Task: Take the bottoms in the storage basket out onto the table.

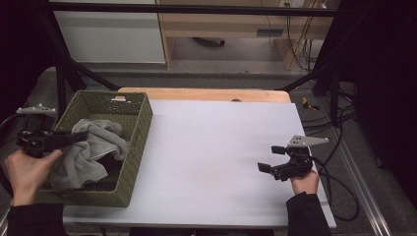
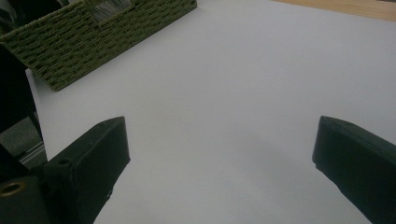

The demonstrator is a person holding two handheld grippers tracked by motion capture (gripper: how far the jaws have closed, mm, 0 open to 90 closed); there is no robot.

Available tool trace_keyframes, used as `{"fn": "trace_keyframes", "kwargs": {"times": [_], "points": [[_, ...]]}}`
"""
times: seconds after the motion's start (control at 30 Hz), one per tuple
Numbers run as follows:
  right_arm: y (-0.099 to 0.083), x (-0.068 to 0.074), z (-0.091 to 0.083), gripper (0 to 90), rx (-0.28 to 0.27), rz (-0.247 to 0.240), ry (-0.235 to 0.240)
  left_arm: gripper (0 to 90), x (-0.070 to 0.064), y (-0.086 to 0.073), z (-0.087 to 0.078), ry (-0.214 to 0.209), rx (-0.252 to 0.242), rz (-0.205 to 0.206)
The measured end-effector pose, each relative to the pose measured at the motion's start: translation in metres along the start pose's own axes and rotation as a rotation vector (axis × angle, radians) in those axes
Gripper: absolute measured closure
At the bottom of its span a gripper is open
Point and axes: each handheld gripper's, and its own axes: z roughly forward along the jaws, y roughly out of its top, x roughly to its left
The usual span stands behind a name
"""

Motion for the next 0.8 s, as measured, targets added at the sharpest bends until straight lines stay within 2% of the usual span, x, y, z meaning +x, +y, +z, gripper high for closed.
{"fn": "trace_keyframes", "kwargs": {"times": [0.8], "points": [[0.000,0.000,0.000,4.4,0.004,0.004,-0.004,72.7,-0.010,0.022,-0.014,0.005,0.012,0.070]]}}
